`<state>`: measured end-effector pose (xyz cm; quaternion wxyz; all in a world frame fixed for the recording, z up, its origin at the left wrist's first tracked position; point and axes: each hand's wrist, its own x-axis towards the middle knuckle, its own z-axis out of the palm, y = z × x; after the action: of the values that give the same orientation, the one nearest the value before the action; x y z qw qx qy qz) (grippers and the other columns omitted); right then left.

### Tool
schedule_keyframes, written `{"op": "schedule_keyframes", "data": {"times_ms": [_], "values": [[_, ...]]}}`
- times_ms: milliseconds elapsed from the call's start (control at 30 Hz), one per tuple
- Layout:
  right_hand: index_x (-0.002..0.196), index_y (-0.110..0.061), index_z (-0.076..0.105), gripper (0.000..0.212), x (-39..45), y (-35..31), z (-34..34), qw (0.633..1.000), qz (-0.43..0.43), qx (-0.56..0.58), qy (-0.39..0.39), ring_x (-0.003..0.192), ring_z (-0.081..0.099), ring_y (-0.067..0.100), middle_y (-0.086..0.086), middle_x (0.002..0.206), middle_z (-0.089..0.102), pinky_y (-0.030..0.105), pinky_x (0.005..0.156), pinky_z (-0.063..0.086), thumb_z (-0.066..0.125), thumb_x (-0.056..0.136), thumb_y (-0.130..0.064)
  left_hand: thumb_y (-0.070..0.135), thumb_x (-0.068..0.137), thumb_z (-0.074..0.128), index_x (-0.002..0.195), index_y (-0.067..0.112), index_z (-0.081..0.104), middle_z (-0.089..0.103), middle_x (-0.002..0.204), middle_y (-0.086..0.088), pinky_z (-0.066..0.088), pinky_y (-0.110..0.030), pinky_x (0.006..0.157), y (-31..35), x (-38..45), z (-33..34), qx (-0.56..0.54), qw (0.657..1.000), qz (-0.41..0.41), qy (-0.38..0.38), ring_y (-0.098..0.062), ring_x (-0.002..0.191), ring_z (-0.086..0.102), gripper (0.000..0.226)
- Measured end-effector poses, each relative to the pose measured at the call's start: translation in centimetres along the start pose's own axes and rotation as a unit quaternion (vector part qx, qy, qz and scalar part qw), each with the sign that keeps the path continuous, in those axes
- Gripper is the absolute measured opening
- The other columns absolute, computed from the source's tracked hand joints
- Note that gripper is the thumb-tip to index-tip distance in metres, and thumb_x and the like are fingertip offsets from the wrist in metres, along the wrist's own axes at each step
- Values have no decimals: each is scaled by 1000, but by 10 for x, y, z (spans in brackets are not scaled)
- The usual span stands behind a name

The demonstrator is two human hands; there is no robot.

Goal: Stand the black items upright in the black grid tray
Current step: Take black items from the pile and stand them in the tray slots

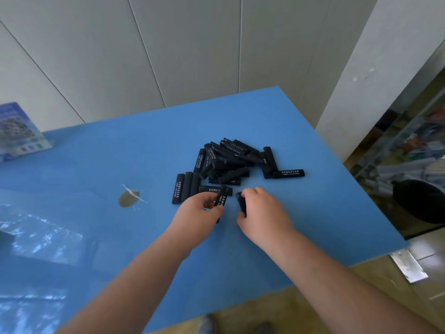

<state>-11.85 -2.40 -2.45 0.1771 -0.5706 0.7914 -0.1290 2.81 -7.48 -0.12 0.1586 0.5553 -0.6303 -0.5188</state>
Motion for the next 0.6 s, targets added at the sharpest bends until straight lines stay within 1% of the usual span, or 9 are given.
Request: {"op": "schedule_keyframes", "data": {"times_ms": [67, 133, 200, 267, 300, 367, 433, 500, 600], "values": [[89, -14, 52, 5, 0, 6, -6, 1000, 8, -18, -6, 89, 56, 26, 3, 96, 54, 33, 67, 41, 55, 87, -18, 22, 93, 59, 93, 34, 68, 64, 81, 8, 41, -14, 50, 0, 0, 0, -8, 1000, -13, -1, 1, 51, 49, 16], [79, -13, 50, 7, -1, 14, -11, 999, 27, -15, -9, 78, 54, 26, 4, 85, 54, 33, 58, 36, 54, 84, -16, 22, 93, 59, 92, 32, 68, 68, 89, 2, 48, -23, 64, 2, -1, 0, -19, 1000, -22, -4, -8, 66, 56, 14], [76, -10, 55, 8, -3, 23, -13, 998, 47, 42, 5, 69, 55, 26, 4, 76, 59, 35, 53, 40, 55, 81, -16, 21, 92, 61, 91, 30, 69, 71, 94, 1, 53, -24, 72, 5, -1, 2, -32, 999, -26, -5, -12, 75, 62, 12], [76, -17, 62, 6, -8, 31, -16, 983, 84, 161, 21, 70, 64, 21, -2, 73, 67, 37, 62, 53, 60, 81, -19, 20, 90, 63, 91, 26, 70, 73, 93, 0, 57, -23, 76, 7, -1, 4, -44, 999, -24, -9, -12, 80, 68, 9], [77, -20, 66, 6, -11, 33, -19, 968, 104, 225, 28, 72, 67, 17, -6, 73, 70, 38, 68, 56, 63, 83, -20, 20, 89, 64, 91, 24, 70, 74, 91, 1, 58, -25, 78, 8, 0, 6, -47, 999, -22, -11, -12, 81, 70, 8], [83, -22, 72, 9, -17, 37, -27, 931, 136, 336, 32, 76, 70, 12, -11, 77, 74, 35, 77, 57, 65, 88, -20, 19, 89, 65, 93, 21, 70, 75, 89, 1, 59, -29, 82, 11, 0, 9, -56, 998, -18, -16, -14, 83, 72, 7], [89, -21, 75, 10, -23, 40, -36, 894, 148, 423, 21, 81, 73, 10, -9, 84, 77, 32, 84, 57, 66, 92, -19, 17, 90, 65, 93, 20, 70, 75, 89, 0, 59, -25, 79, 16, -3, 13, -63, 998, -11, -18, -14, 83, 72, 6], [94, -18, 75, 11, -28, 43, -43, 862, 145, 485, 7, 84, 75, 12, -6, 88, 78, 32, 86, 58, 65, 95, -17, 17, 91, 65, 94, 20, 70, 75, 89, 1, 57, -22, 77, 20, -7, 17, -64, 998, -2, -16, -13, 83, 72, 6], [98, -14, 74, 10, -32, 46, -51, 841, 128, 525, -7, 90, 75, 18, 0, 93, 79, 34, 86, 59, 64, 96, -14, 17, 93, 64, 96, 23, 71, 75, 87, 6, 57, -24, 81, 24, -16, 20, -75, 997, 11, -11, -12, 86, 72, 9]]}}
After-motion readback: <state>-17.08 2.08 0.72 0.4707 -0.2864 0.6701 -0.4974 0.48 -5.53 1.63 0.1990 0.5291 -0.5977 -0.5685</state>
